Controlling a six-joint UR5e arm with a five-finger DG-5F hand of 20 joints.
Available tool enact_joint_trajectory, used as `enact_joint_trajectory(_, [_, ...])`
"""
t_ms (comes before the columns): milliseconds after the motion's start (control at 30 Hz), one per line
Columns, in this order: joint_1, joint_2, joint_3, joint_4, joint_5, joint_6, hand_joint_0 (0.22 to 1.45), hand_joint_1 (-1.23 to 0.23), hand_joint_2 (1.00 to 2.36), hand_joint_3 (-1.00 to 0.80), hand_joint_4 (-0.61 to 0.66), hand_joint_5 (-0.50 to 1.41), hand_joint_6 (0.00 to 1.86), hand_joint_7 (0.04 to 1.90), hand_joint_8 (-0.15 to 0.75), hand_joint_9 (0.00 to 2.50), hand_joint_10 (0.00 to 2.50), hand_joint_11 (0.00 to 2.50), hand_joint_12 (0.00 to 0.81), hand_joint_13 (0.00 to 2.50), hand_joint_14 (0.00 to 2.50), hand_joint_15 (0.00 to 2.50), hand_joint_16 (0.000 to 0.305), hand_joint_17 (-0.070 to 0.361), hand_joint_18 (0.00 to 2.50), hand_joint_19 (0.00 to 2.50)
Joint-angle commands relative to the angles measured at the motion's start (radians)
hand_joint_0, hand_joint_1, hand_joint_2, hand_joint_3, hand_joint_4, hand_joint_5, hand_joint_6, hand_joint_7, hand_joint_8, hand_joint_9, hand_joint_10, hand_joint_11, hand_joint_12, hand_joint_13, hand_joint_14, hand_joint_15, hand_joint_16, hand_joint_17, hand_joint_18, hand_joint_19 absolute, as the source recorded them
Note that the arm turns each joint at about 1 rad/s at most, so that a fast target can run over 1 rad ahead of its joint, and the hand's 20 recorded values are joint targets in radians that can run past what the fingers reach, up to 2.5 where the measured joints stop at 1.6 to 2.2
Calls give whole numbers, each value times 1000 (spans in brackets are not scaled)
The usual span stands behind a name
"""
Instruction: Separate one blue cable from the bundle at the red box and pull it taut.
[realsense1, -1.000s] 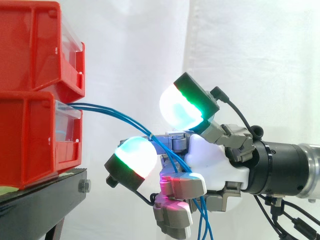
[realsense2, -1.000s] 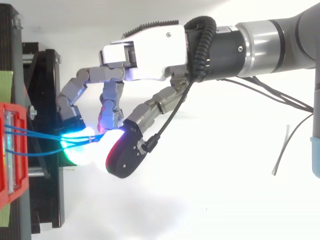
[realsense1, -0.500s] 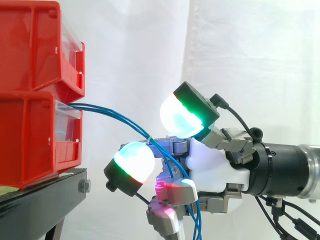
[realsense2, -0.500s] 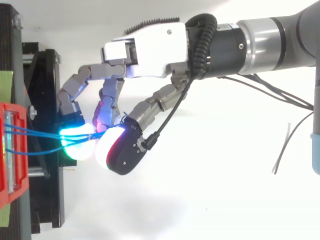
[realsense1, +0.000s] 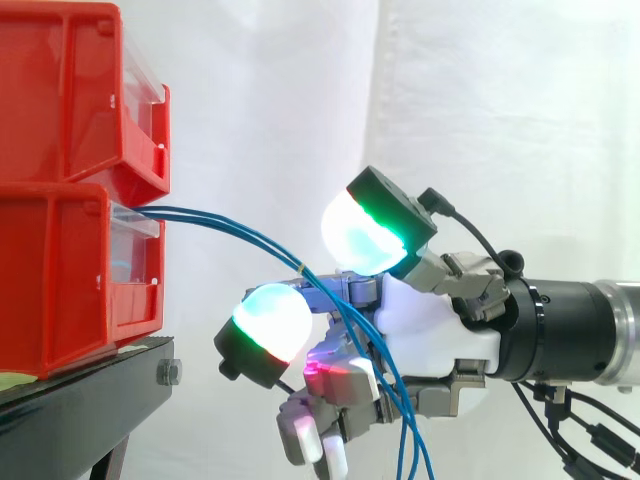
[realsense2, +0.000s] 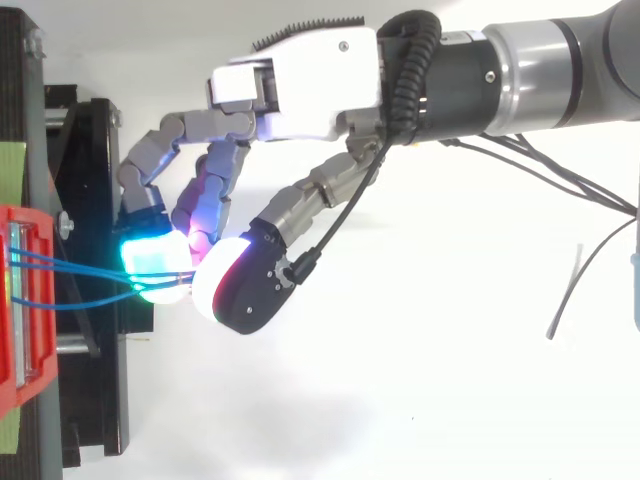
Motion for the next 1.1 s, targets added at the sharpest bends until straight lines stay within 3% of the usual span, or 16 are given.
enact_joint_trajectory(0, [0,8,6,-31,1,-1,529,-617,1000,-500,64,-155,688,1081,274,1050,27,998,397,727,27,737,56,125,572,863])
enact_joint_trajectory(367, [5,8,24,-80,4,4,505,-617,1000,-500,79,-153,683,1080,284,1043,26,996,406,747,27,729,57,129,568,859])
enact_joint_trajectory(800, [21,8,21,-80,7,29,498,-622,1000,-500,88,-148,670,1093,292,1069,27,991,407,782,26,737,58,130,609,864])
enact_joint_trajectory(1067, [21,8,26,-83,6,35,545,-634,1000,-500,73,-141,661,1128,280,1087,27,1004,387,797,28,753,54,122,614,884])
